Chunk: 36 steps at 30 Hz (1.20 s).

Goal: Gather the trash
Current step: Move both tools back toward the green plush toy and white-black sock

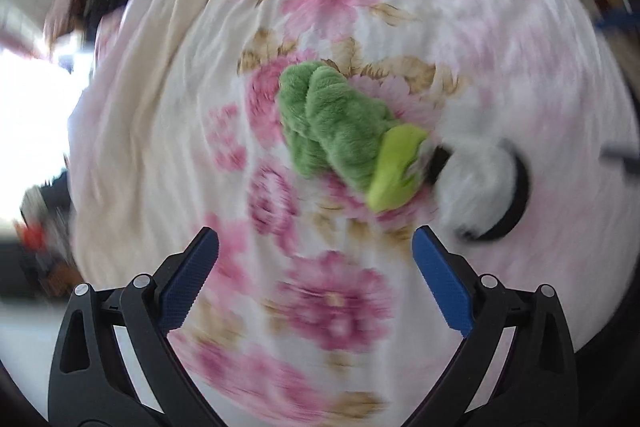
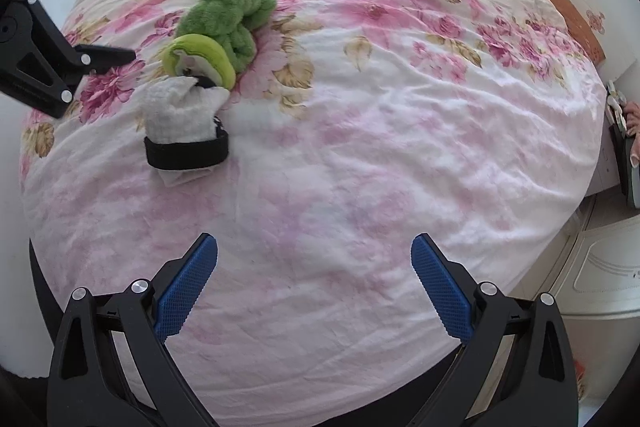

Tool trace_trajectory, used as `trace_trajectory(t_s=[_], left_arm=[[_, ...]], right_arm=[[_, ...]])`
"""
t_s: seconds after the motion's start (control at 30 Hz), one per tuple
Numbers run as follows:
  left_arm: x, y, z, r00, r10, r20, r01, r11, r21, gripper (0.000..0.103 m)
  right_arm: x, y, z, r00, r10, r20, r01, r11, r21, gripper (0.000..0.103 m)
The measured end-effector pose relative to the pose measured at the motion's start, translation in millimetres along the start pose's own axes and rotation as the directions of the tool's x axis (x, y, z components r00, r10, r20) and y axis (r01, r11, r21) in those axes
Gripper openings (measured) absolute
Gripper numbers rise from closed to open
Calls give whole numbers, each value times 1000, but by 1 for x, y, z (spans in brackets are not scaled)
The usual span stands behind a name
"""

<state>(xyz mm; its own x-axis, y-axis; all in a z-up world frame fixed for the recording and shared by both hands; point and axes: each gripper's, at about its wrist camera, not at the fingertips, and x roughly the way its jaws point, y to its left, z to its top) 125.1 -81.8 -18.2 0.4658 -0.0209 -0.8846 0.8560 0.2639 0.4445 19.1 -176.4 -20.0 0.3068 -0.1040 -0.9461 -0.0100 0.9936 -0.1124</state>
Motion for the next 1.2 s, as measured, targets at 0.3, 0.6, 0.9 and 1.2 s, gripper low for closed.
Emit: trace_trajectory(t_s=[0.3, 0.6, 0.9, 1.2], left_arm=[[16, -6, 2, 995, 38, 92, -71, 917, 392, 96], [30, -13, 26, 986, -100, 131, 27, 881, 473, 96], [40, -2, 38, 955, -280, 101, 183, 819, 544, 97], [39, -11, 34, 931, -362, -43, 280, 636, 719, 97]], right_arm=[[14, 20, 14, 997, 76, -26, -77, 997, -11, 93], [29, 11, 23, 991, 127, -39, -127, 992, 5, 93], [45, 7, 48, 979, 200, -37, -200, 980, 0, 93], [40, 0, 51, 968, 243, -68, -235, 965, 115, 93]])
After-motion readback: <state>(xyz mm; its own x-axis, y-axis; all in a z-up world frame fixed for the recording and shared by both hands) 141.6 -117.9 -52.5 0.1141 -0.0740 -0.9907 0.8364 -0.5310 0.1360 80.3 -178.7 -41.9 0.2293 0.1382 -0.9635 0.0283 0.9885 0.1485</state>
